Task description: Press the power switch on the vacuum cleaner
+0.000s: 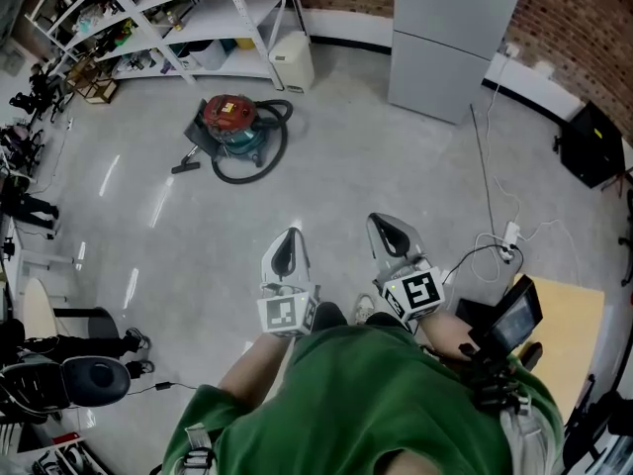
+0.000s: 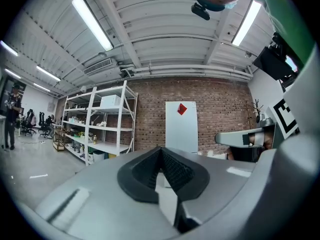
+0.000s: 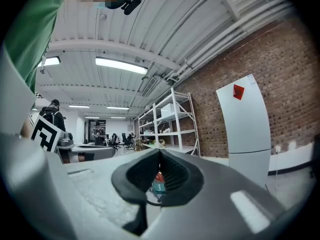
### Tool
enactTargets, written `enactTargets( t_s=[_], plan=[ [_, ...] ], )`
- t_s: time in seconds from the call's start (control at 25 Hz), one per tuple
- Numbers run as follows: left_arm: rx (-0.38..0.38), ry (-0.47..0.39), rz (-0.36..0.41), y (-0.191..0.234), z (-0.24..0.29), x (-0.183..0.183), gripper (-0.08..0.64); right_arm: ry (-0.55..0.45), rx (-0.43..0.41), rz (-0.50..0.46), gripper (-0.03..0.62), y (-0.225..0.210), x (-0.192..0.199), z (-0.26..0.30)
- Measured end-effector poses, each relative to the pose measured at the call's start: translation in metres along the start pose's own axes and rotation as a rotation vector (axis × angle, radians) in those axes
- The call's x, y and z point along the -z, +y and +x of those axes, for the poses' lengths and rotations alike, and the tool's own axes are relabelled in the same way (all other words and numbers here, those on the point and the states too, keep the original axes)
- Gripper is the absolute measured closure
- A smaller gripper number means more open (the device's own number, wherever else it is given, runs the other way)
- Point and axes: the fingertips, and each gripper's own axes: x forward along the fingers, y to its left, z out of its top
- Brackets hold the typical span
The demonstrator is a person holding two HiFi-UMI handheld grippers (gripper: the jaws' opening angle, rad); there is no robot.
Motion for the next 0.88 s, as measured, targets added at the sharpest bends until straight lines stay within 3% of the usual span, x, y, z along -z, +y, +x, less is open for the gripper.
enactTargets(
  t_s=[0.44,0.88],
  plan=[
    [-0.008,-0.022,0.033,0.010,0.046,0.008,0.554,0.016,0.021,-0.011,0.589,-0.027,0.008,0.036],
    [0.039,-0.028,0.053,0.049,0.146,0.002,0.554,0.030,0.030,-0.071,0.589,-0.067,-0.008,0.133]
  ],
)
